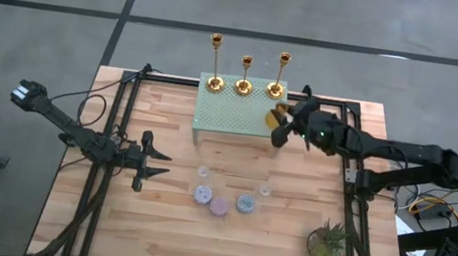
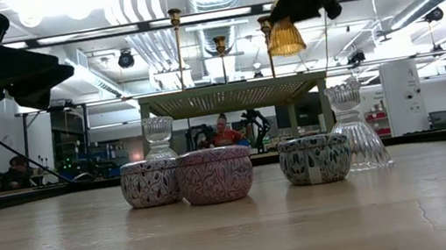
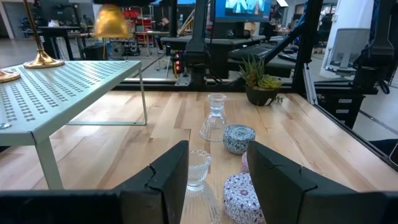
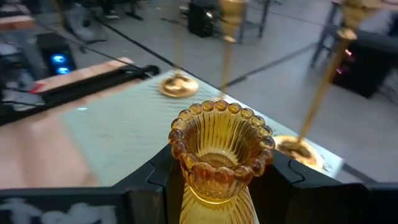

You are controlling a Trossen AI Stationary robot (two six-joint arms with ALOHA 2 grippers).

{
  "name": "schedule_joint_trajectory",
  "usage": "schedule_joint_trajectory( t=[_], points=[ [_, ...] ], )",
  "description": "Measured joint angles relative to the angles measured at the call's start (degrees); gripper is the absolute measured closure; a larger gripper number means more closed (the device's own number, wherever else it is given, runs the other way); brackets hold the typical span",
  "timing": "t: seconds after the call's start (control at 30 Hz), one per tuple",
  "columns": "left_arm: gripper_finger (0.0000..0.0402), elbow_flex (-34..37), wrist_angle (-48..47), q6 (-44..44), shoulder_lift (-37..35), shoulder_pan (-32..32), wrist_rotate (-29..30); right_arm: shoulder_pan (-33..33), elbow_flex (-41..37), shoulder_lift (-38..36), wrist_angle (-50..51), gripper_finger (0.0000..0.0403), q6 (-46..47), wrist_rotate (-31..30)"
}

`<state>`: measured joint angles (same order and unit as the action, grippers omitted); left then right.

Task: Pick & Place candle stick holders
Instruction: Put the gold candle holder on the shelf

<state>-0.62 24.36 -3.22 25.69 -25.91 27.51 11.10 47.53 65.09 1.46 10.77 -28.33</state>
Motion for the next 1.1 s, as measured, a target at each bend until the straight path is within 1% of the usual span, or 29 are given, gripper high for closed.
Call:
schedule_joint_trajectory(
  t=[0.13, 0.27, 0.43, 0.67, 0.83, 1.1],
  points=[
    [0.0234, 0.0, 0.0, 0.0, 0.0, 0.0, 0.0, 4.67, -0.02, 2.65, -0.63, 0.0266, 1.86, 4.16],
    [0.0234, 0.0, 0.0, 0.0, 0.0, 0.0, 0.0, 6.44, -0.02, 5.89, -0.61, 0.0265, 1.44, 5.07],
    [0.0234, 0.0, 0.0, 0.0, 0.0, -0.01, 0.0, 7.88, -0.02, 9.11, -3.63, 0.0265, 0.41, 4.78],
    [0.0234, 0.0, 0.0, 0.0, 0.0, 0.0, 0.0, 9.37, -0.02, 11.78, -7.67, 0.0268, -0.49, 4.34],
    [0.0234, 0.0, 0.0, 0.0, 0.0, 0.0, 0.0, 10.27, 0.09, 12.94, -8.53, 0.0263, -0.51, 4.04],
    [0.0234, 0.0, 0.0, 0.0, 0.0, 0.0, 0.0, 11.09, 0.09, 13.25, -9.04, 0.0268, -0.87, 4.16]
  ],
)
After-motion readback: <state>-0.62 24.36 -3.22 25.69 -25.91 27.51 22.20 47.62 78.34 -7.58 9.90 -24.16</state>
